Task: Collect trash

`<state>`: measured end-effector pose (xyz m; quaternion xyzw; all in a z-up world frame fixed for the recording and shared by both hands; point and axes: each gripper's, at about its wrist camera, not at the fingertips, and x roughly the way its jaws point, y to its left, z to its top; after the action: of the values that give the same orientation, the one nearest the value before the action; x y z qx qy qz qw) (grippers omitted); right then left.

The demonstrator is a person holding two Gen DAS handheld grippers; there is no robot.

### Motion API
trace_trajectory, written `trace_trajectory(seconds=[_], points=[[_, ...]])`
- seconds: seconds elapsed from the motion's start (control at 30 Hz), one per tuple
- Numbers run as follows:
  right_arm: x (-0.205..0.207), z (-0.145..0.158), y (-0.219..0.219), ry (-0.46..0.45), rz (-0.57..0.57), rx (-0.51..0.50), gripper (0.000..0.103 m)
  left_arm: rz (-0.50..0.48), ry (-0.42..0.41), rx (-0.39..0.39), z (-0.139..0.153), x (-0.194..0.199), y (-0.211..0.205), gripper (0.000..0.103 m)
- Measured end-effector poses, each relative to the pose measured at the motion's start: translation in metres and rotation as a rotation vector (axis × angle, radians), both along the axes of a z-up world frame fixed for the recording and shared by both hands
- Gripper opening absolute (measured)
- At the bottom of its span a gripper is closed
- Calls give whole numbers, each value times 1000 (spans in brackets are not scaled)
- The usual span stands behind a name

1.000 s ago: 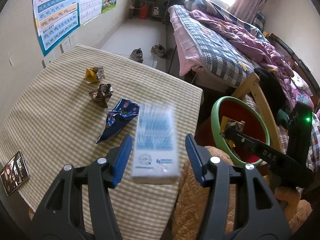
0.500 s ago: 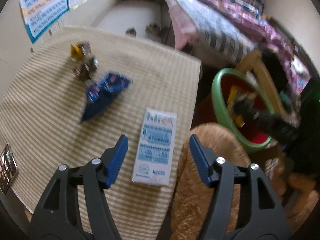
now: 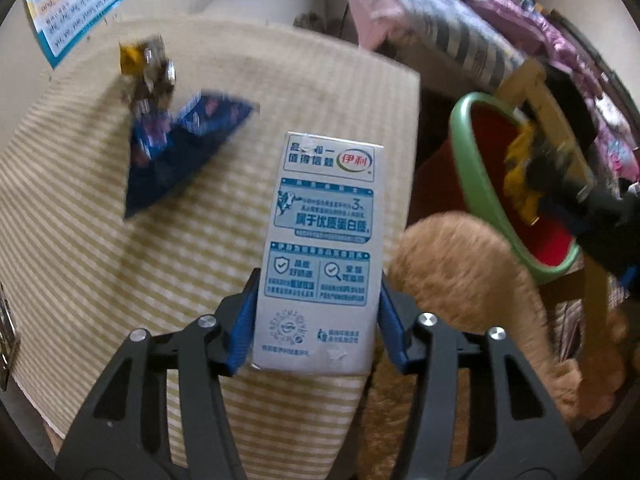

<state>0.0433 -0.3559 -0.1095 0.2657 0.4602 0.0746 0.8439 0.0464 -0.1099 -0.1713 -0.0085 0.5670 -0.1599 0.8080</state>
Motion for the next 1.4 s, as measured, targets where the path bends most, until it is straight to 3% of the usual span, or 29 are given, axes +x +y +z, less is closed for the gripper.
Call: trace_trajectory(seconds=[0.3, 0.5, 0.6, 0.63, 0.67, 0.7, 0.77, 0.9, 1.07, 1.17, 1.2, 1.37, 1.4], points=[[-6, 16, -39, -31, -104, -55, 38, -93, -92, -130, 55, 7, -41, 51], [-19, 19, -85, -13, -229, -99, 38, -199, -93, -192, 68, 19, -99, 51], [-27, 18, -102, -4, -276, -108, 38, -265, -89, -187, 67, 20, -130, 52], [-29, 18, -107, -1, -293, -109, 39, -280, -83, -181, 64, 21, -140, 55], [-31, 18, -110, 3, -306, -108, 47, -289, -79, -179, 63, 22, -147, 67], [-34, 17, -115, 7, -322, -101, 52, -288, -83, -184, 62, 22, -150, 72], [-38, 17, -120, 4, -341, -91, 55, -278, -87, -198, 62, 19, -148, 72], [-38, 16, -118, 13, -333, -103, 55, -211, -125, -146, 60, 22, -116, 72], [-31, 14, -103, 19, -299, -96, 55, -9, -178, -22, 51, 38, -38, 72], [-26, 12, -91, 21, -268, -95, 55, 127, -138, 20, 34, 47, 14, 70], [-24, 12, -86, 24, -257, -94, 55, 160, -121, 27, 28, 49, 28, 64], [-18, 14, -63, 26, -196, -101, 55, 214, -62, 69, 4, 61, 56, 61], [-18, 15, -58, 24, -181, -108, 55, 212, -49, 61, 0, 63, 57, 53]])
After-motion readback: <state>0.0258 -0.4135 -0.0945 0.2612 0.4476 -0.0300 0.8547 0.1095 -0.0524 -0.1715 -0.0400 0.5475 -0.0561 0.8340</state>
